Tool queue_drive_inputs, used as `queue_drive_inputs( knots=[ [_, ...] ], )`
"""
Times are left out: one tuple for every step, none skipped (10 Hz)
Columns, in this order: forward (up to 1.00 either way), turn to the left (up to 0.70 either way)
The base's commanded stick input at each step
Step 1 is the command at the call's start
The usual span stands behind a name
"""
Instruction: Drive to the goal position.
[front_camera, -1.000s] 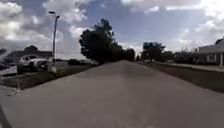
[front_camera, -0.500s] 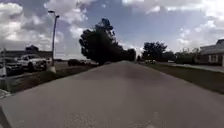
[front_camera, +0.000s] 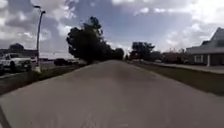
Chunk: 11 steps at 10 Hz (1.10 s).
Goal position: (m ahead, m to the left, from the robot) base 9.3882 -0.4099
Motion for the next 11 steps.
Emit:
queue_drive_inputs(
  knots=[
    [0.70,0.00],
    [0.70,0.00],
    [0.70,0.00],
    [0.70,0.00],
    [0.70,0.00],
    [0.70,0.00],
    [0.70,0.00],
    [0.70,0.00],
    [0.70,0.00],
    [0.70,0.00],
    [0.70,0.00]
  ],
)
